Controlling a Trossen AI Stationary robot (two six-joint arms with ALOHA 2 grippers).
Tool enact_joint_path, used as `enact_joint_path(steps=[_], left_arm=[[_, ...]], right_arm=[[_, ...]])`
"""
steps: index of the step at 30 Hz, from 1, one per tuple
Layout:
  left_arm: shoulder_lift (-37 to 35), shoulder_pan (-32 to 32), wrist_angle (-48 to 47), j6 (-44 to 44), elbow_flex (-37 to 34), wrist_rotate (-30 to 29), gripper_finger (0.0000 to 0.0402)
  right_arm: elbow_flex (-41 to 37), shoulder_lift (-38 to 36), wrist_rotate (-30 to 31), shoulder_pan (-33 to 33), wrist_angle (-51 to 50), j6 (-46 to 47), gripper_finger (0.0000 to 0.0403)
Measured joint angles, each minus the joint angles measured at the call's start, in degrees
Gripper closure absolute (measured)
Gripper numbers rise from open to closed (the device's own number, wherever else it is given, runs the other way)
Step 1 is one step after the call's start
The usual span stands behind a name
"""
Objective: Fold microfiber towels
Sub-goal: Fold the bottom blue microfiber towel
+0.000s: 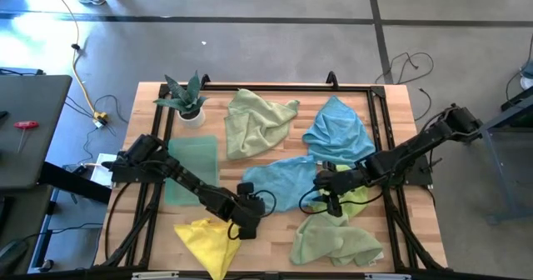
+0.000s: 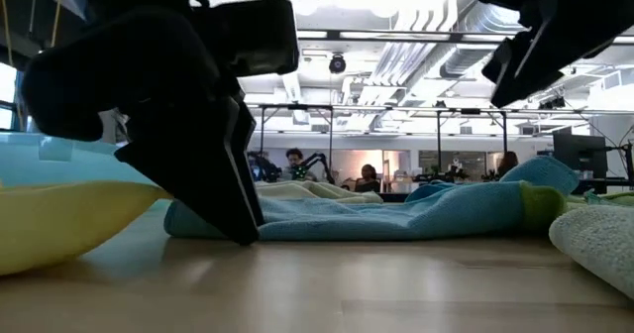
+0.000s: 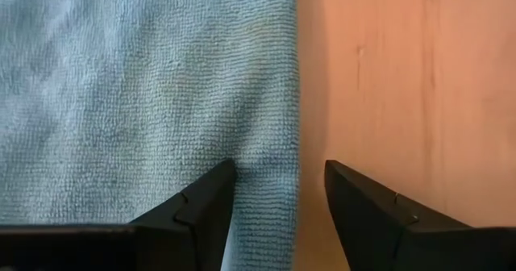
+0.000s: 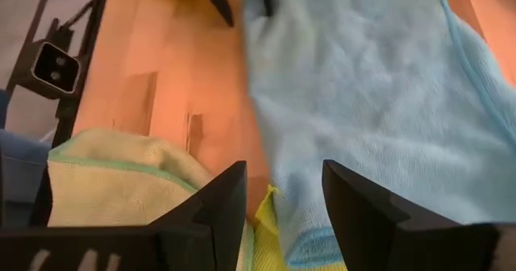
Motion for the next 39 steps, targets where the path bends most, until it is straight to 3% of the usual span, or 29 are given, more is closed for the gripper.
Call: enact_joint_path(steps=[6,16,25,33,39], left_arm=[[-0.16,1.34,-2.11,0.61,0.04,3.08,0.0272],[-0.84,2.30,-5.98,0.39,0.09,5.18,0.0395],[-3.92,2.56,-19.13,0.28,-0.28,4.91,0.0399],[-4.21,2.84,-18.36,0.88,-0.44,5.91,0.0400],[-4.53,3.43,-18.85,1.08,-0.39,6.49,0.0400]], right_arm=[[0.00,1.80,0.00,-0.04,2.28,-3.38,0.0247],[0.00,11.02,-2.32,-0.04,11.25,-5.50,0.0247],[0.00,12.26,-2.89,-0.04,12.40,-4.36,0.0247],[-0.01,13.18,-0.85,-2.18,19.20,-7.72,0.0247],[-0.02,19.88,-1.14,-5.36,20.78,-6.08,0.0247]])
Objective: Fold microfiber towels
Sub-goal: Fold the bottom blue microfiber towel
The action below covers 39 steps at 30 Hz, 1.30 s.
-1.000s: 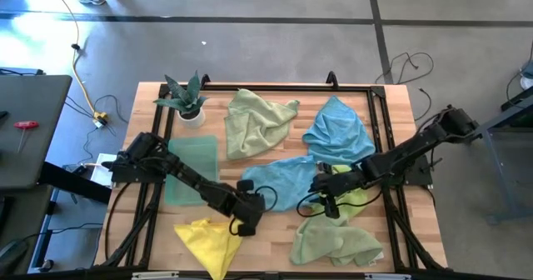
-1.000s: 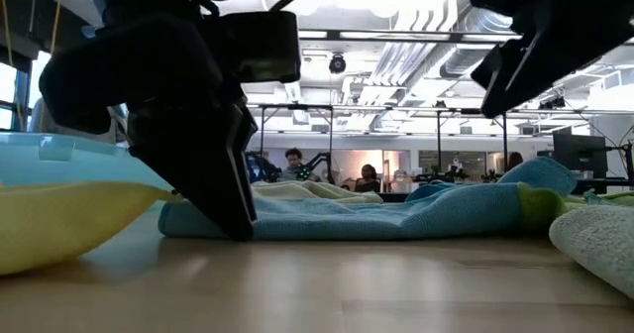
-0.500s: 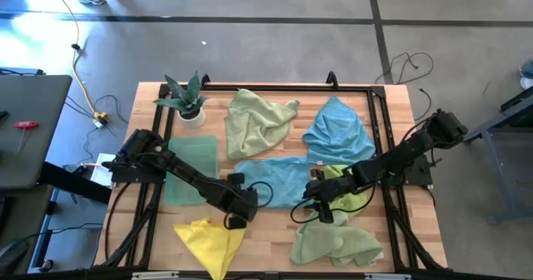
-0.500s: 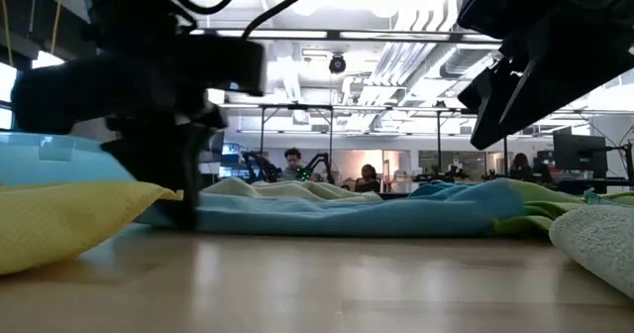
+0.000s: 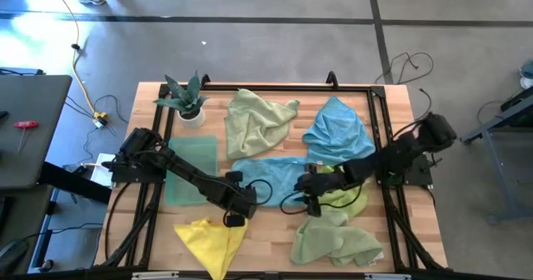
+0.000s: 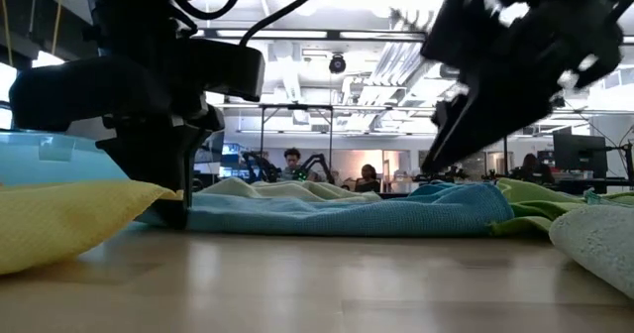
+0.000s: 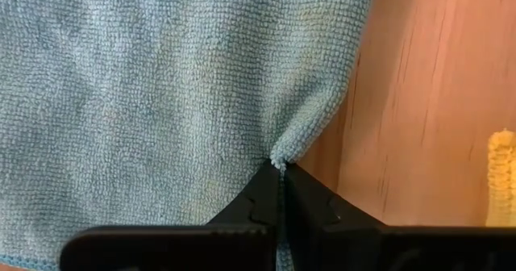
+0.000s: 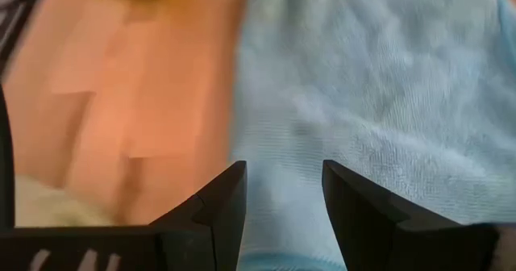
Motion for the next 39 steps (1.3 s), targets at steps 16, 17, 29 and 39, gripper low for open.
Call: enact_joint_path(steps=[16,17,29,39], left_arm=[[0.00,-0.02,-0.16,0.67,0.02,-0.17,0.0400],[0.00,-0.02,-0.18,0.69,0.02,-0.17,0.0400],[0.00,0.02,-0.05,0.70,0.17,1.24,0.0400],[0.00,0.05,0.35,0.70,0.15,2.21,0.0400]], right_arm=[[0.04,1.24,-5.50,3.28,-10.43,6.24,0.0247],[0.09,0.39,-5.09,3.47,-10.61,6.31,0.0247],[3.85,-7.27,6.46,3.94,-10.05,6.71,0.0247],[3.85,-5.43,7.25,3.35,-9.97,15.78,0.0247]])
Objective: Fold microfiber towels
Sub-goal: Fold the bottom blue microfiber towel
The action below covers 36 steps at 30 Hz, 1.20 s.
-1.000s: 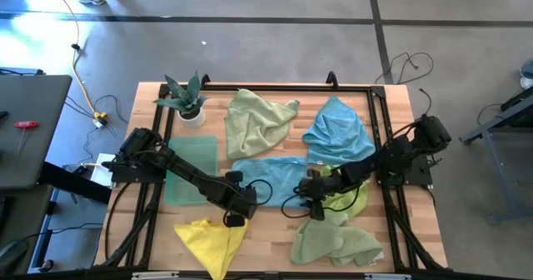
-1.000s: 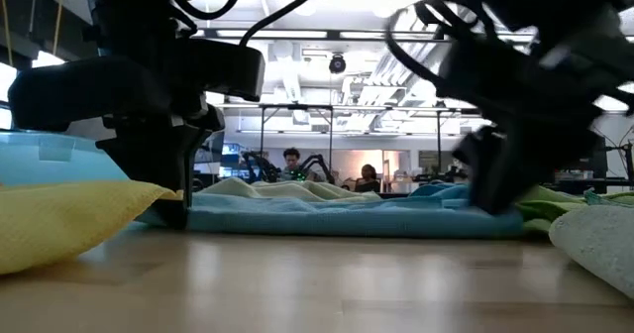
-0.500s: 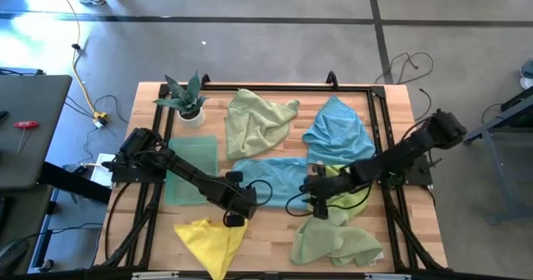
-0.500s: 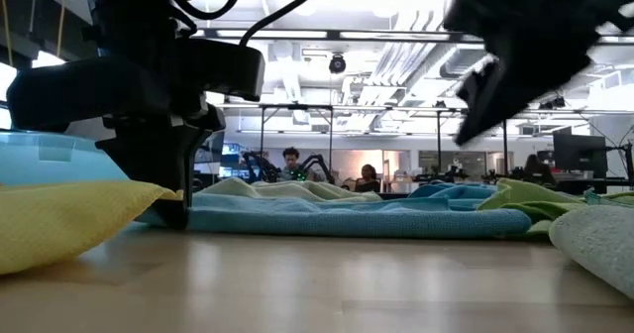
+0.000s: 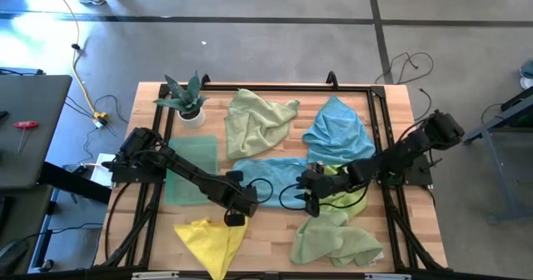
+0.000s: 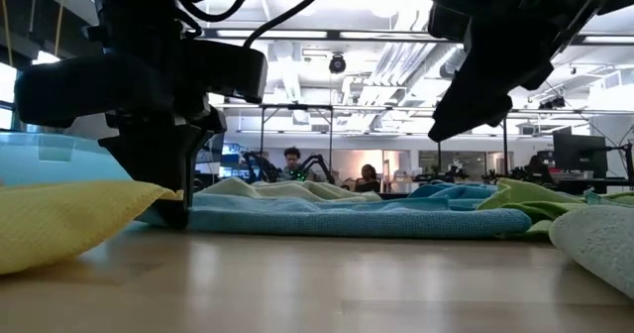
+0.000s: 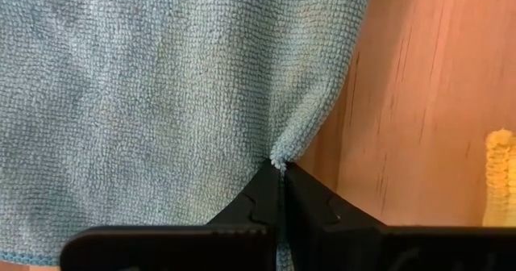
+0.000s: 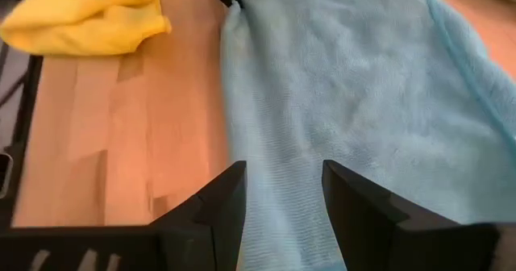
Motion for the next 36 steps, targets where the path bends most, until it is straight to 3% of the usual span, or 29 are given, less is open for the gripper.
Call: enact_joint_path(steps=[9,16,24,30,36], left_arm=[[-1.78,-0.07,0.17,-0.03,-0.19,0.17,0.0395],[-2.14,-0.09,0.61,-2.10,-0.20,2.65,0.0329],[-2.32,0.72,-3.49,-5.62,4.37,14.84,0.0268],[-2.38,0.50,-0.83,-4.20,10.36,11.78,0.0264],[-1.91,0.92,17.96,-1.29,10.93,-0.84,0.0268]], right_arm=[[0.00,-0.04,-2.64,0.01,-0.26,3.68,0.0235],[0.00,-0.04,-4.23,0.01,-0.52,3.57,0.0199],[0.00,-0.09,-7.72,-0.01,-3.58,-1.23,0.0203],[0.00,-3.27,-8.82,1.68,-6.28,-7.03,0.0215],[0.00,-11.70,-5.19,4.34,-16.44,-5.74,0.0219]])
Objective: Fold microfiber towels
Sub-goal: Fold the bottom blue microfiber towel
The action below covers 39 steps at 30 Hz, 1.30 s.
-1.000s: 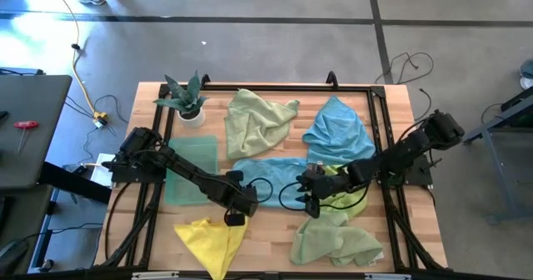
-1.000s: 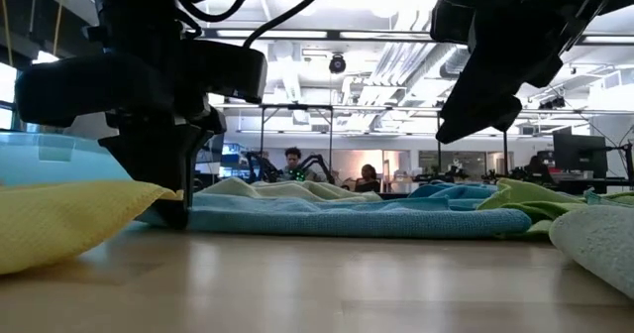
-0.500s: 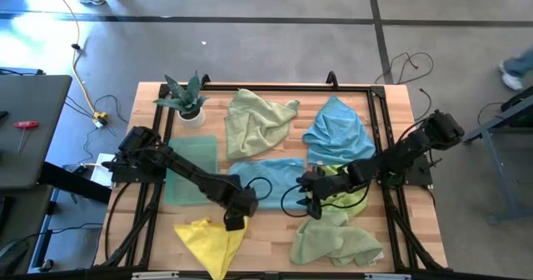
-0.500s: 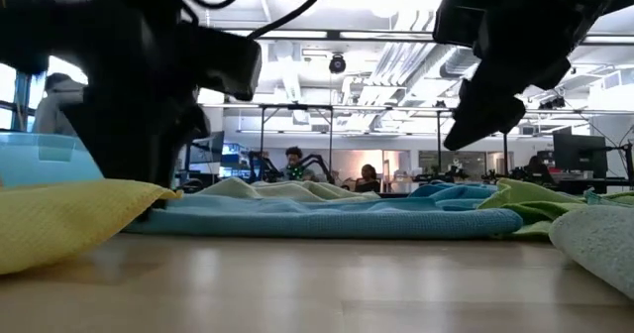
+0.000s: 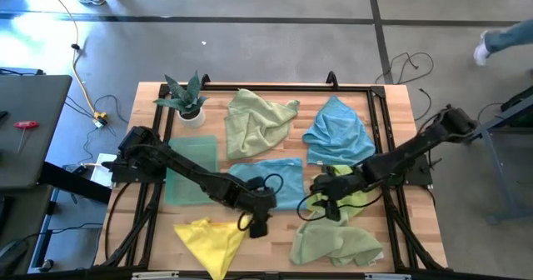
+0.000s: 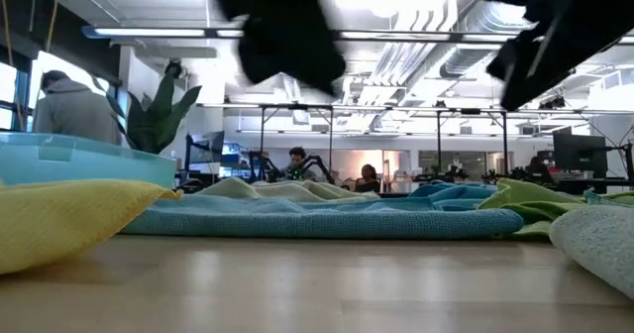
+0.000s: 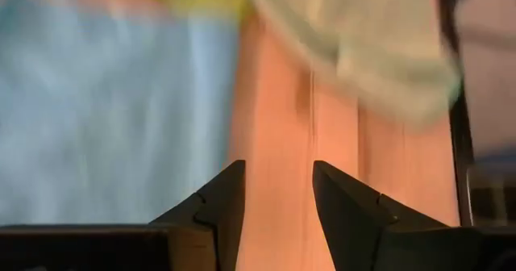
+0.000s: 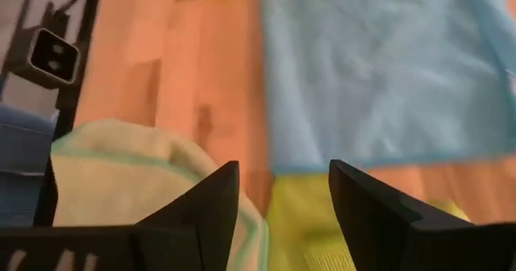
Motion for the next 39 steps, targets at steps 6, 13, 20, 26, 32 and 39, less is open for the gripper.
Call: enact_joint_path(steps=[6,13,20,26,32,39], left_arm=[[4.58,2.24,12.35,4.36,-0.04,-3.13,0.0277],[10.14,2.96,23.77,12.56,-0.02,-3.36,0.0281],[15.73,3.19,34.01,18.64,-0.02,-0.42,0.0264],[17.01,3.38,33.16,16.26,-0.07,-2.00,0.0226],[16.98,3.30,36.25,17.67,-0.06,-3.10,0.0185],[16.95,2.84,36.20,23.92,-0.04,-3.20,0.0161]], right_arm=[[0.00,-5.12,6.32,3.38,-6.46,6.22,0.0219],[0.00,-5.35,8.69,5.17,-6.88,8.09,0.0219],[0.00,-5.35,9.41,5.05,-8.05,8.99,0.0219],[0.00,-5.35,10.78,5.03,-8.26,9.32,0.0219],[0.00,-5.35,9.52,5.03,-8.25,9.31,0.0219],[0.00,-5.35,9.27,5.03,-8.23,9.30,0.0219]])
